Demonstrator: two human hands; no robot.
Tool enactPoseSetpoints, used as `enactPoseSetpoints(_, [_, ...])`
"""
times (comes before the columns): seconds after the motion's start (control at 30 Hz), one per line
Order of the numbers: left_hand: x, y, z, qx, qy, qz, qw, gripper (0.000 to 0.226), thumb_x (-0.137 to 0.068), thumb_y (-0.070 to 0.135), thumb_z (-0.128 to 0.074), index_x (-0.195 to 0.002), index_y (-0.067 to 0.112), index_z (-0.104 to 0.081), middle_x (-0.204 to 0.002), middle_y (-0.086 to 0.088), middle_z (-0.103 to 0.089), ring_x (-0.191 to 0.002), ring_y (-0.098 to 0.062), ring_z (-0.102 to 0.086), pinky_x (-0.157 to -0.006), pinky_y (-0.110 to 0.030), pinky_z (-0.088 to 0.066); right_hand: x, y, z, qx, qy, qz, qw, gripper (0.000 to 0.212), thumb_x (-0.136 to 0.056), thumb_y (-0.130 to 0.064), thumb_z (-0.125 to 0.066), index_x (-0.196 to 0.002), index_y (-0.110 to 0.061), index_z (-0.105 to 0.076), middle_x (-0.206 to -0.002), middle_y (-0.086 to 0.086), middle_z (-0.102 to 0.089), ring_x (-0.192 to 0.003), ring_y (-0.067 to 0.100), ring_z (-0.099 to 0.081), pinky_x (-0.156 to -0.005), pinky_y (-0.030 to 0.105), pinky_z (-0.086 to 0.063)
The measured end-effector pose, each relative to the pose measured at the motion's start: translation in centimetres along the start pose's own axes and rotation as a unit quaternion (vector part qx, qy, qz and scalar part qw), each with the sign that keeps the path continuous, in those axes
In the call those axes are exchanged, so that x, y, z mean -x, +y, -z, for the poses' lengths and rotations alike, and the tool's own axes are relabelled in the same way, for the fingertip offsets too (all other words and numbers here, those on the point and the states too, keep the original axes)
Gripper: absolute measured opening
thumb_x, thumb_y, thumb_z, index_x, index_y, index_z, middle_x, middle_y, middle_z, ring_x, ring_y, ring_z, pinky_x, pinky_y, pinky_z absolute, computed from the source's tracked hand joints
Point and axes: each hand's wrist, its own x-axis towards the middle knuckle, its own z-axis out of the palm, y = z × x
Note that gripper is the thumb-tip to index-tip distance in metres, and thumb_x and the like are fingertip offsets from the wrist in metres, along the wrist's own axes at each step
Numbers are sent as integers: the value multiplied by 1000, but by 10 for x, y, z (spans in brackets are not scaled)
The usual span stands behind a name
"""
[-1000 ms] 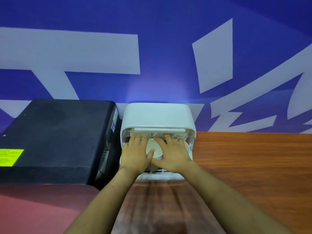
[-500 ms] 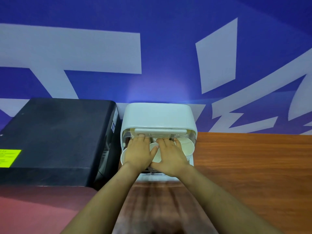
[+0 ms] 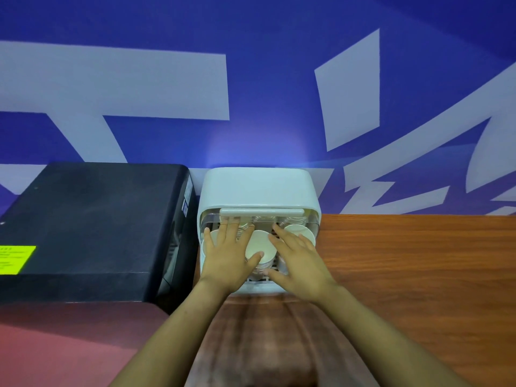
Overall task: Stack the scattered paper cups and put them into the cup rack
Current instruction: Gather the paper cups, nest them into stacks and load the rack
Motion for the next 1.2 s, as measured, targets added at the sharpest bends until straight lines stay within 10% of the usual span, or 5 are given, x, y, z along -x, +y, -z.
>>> enactPoseSetpoints(0.13, [12, 2, -8, 29, 36, -36, 998, 86, -74, 70, -36, -144, 20, -38, -150, -5, -35, -141, -28, -25, -110, -65, -8, 25, 13, 1, 58, 112, -6, 992, 52, -73, -43, -59, -122, -25, -55, -123, -2, -59, -110, 20, -58, -90, 37, -46])
enactPoseSetpoints(0.3, [9, 11, -8, 39, -4, -27, 999, 81, -83, 47, -60, -149, 22, -21, -154, 1, -22, -145, -21, -13, -114, -55, -4, 26, 19, 1, 89, 92, -58, 990, 49, -50, -20, -83, -96, -23, -68, -86, -4, -68, -88, 22, -65, -67, 30, -51])
enactPoseSetpoints(0.47, [1, 20, -8, 31, 25, -20, 999, 75, -86, 46, -58, -149, 22, -23, -149, 4, -29, -141, -15, -23, -115, -54, 3, 12, 17, 7, 126, 32, -89, 987, 28, -84, -4, -53, -106, -20, -60, -103, 2, -64, -105, 24, -53, -80, 31, -38])
enactPoseSetpoints(1.1, [9, 4, 1, 56, 20, -3, 998, 80, -82, 41, -62, -149, 25, -22, -153, 5, -25, -143, -16, -18, -117, -55, -3, 13, 15, 7, 74, 67, -100, 990, 44, -83, -5, -56, -123, -23, -59, -112, -1, -62, -113, 21, -50, -89, 29, -39])
enactPoseSetpoints(1.2, [23, -4, -4, 34, 60, 20, 997, 82, -75, 31, -69, -146, 24, -29, -150, 1, -30, -142, -23, -22, -115, -57, -14, 18, 14, 9, 99, 93, -75, 988, 43, -60, -9, -79, -99, -23, -69, -92, -5, -68, -88, 22, -63, -69, 32, -51])
